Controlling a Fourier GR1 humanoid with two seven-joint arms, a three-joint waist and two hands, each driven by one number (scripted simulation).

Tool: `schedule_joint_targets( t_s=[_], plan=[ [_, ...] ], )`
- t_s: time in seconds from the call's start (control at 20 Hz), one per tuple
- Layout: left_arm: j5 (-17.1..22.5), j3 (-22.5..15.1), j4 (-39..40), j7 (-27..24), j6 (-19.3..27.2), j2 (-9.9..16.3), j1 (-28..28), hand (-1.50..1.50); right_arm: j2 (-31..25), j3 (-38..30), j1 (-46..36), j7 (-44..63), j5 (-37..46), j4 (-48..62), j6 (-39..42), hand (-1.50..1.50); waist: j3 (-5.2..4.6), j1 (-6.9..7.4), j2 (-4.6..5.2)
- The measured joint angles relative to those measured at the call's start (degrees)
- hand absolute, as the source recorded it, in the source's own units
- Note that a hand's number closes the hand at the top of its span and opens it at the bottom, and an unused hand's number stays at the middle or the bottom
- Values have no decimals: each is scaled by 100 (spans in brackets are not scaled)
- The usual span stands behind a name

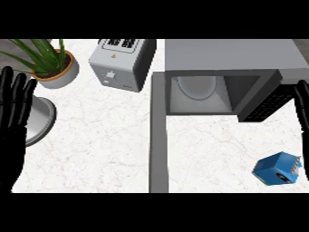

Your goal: Pick up the milk, place it into the microwave and close the microwave

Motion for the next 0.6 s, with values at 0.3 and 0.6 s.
schedule_joint_targets(
  t_s=[0.3, 0.6],
  plan=[
    [344, 420, 220, 22, -194, 256, -236, -150, 250, -72, 98, 237, 639, -553, -688, -150, -147, -69, 218],
    [1094, 992, 390, 391, -408, 438, -56, -150, 426, 778, 634, 1079, 1619, -1211, -1355, -150, -181, -49, 261]
  ],
)
